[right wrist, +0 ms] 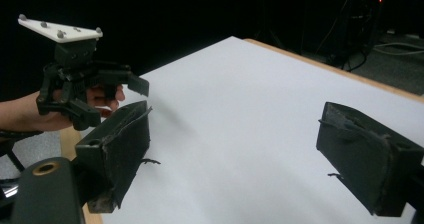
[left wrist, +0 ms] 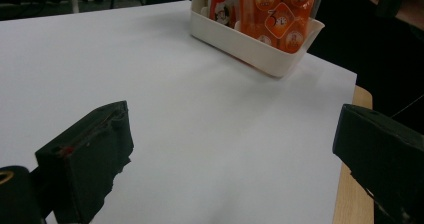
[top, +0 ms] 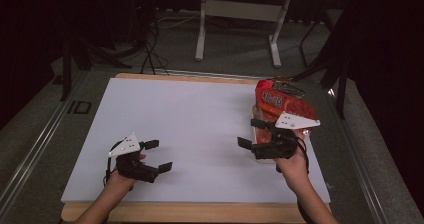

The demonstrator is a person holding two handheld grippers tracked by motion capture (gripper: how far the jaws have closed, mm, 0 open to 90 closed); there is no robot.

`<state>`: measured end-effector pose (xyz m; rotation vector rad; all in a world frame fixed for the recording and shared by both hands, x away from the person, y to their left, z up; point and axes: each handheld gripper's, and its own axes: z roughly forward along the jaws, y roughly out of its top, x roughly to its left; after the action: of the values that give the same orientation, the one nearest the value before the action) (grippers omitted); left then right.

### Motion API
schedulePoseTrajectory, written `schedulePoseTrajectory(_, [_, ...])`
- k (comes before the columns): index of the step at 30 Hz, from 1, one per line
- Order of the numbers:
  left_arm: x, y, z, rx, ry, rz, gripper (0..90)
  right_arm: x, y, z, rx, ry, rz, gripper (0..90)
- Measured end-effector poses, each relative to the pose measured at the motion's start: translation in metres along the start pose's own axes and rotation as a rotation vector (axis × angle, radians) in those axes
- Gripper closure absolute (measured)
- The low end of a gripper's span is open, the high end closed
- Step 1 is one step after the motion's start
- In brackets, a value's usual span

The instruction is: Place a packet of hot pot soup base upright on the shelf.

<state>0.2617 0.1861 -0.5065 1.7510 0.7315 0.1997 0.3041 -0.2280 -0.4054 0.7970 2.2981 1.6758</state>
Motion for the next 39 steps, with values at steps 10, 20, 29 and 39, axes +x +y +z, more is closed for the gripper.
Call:
schedulePoseTrajectory(10, [0.001,-0.001,0.0,0.006,0.003,0.006,2.5,0.004,-0.028,0.01,0.027,0.0,0.005,14.0])
schedulePoseTrajectory(20, [0.0,-0.002,0.001,0.015,0.001,0.01,2.5,0.007,-0.053,0.02,0.103,0.017,-0.017,14.0])
schedulePoseTrajectory(29, [0.001,-0.004,0.002,0.012,-0.005,0.002,2.5,0.012,-0.069,0.023,0.15,-0.001,-0.058,13.9])
schedulePoseTrajectory(39, [-0.001,-0.005,0.003,0.012,-0.008,0.01,2.5,0.01,-0.072,0.026,0.138,-0.018,-0.063,13.9])
